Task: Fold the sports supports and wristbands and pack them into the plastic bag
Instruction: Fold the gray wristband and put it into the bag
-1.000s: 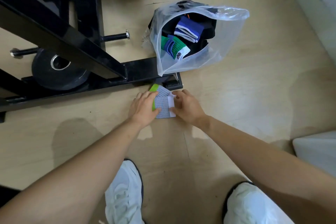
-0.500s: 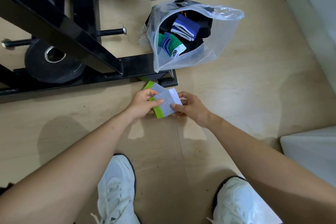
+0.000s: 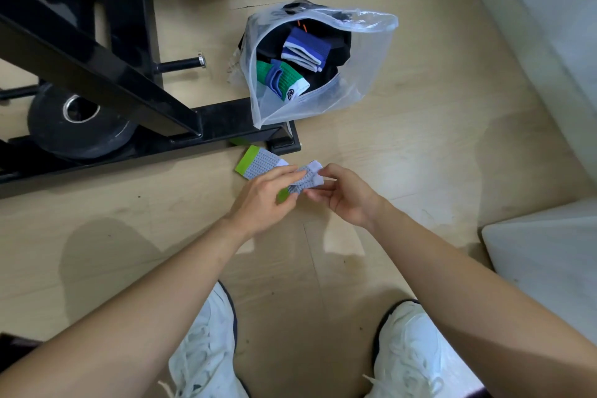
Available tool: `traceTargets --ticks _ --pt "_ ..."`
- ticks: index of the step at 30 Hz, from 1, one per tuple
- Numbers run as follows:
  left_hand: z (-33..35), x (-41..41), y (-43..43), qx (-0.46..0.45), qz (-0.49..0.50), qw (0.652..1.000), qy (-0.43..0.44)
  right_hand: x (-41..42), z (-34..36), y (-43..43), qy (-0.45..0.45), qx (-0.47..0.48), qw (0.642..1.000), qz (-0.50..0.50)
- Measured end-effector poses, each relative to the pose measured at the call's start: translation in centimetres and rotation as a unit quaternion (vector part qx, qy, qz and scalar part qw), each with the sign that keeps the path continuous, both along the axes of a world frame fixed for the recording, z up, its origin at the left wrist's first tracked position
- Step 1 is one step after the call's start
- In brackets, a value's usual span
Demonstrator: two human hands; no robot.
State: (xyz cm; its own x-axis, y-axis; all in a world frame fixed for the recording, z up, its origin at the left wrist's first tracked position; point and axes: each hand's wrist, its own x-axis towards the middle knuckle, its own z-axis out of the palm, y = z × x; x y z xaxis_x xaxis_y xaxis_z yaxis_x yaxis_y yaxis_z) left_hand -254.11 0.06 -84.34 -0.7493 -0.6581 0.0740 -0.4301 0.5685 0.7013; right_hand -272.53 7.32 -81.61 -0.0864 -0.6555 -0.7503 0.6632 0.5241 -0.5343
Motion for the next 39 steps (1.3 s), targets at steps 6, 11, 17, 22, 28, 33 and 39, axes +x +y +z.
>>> traceTargets --ticks 6,11,17,22,28,33,39 --pt "0.6 -1.0 0.5 0.124 0.032 0.991 0.043 0.4 -1.1 0.5 0.074 -0.028 0.996 0.035" --pt "1.3 -1.4 -0.7 0.374 0.164 0.912 0.046 0.3 -1.2 0.4 0.077 -0.047 0.996 0.022" --pt "2.2 -1.7 -0.4 0.463 0.143 0.873 0.057 0.1 -1.1 0.1 0.064 -0.071 0.995 -0.028" --pt "1.8 -2.5 0.8 0.478 0.228 0.844 0.084 1.3 -2.1 0.4 0.109 -0.086 0.988 -0.071" --pt "1.3 -2.9 1.0 0.445 0.269 0.851 0.075 0.6 -1.7 0.2 0.231 -0.087 0.969 -0.034" --pt "3.3 -3.6 0.5 0.311 0.322 0.882 0.146 -1.6 2.5 -2.0 0.351 -0.150 0.922 -0.069" --pt "8.7 -3.3 -3.1 0.052 0.431 0.866 0.249 -3.3 6.8 -6.8 0.453 -0.233 0.850 -0.133"
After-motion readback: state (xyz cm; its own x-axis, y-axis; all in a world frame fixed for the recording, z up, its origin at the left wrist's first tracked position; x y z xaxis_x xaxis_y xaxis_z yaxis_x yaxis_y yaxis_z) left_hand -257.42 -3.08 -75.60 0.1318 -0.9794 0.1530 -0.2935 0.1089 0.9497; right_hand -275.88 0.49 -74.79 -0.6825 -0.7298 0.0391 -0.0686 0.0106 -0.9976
